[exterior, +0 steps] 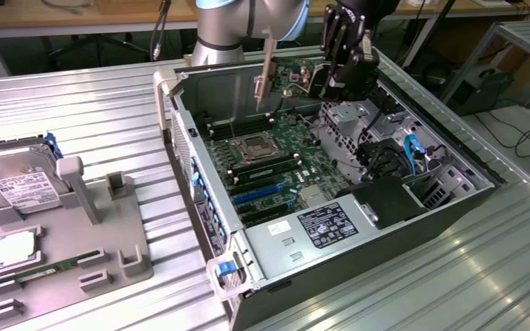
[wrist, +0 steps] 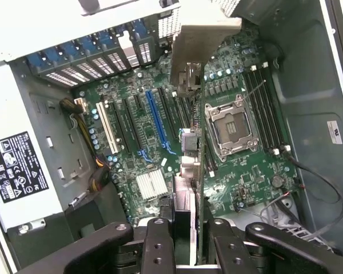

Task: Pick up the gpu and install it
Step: 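Insert the gpu into the slot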

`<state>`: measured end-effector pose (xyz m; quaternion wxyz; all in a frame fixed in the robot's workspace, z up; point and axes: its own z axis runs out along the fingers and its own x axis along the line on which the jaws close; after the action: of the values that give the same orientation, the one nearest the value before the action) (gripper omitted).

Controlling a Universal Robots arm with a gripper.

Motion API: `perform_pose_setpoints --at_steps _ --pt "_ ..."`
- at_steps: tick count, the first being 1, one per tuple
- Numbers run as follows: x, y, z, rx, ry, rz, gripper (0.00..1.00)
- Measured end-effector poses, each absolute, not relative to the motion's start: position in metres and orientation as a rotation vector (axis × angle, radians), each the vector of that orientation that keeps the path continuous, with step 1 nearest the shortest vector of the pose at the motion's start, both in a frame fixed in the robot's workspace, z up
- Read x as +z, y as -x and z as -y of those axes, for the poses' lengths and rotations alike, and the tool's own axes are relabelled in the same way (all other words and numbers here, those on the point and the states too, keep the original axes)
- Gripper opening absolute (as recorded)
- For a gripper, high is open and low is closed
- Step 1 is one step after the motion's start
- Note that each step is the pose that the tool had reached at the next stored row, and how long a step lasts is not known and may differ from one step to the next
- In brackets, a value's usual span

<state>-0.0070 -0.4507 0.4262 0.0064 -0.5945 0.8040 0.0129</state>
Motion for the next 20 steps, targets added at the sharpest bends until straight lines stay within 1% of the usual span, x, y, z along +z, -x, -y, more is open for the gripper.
perform_pose_setpoints --at_steps 20 --pt "0.4262 0.0069 0.4511 0.042 2.039 -2.375 0.28"
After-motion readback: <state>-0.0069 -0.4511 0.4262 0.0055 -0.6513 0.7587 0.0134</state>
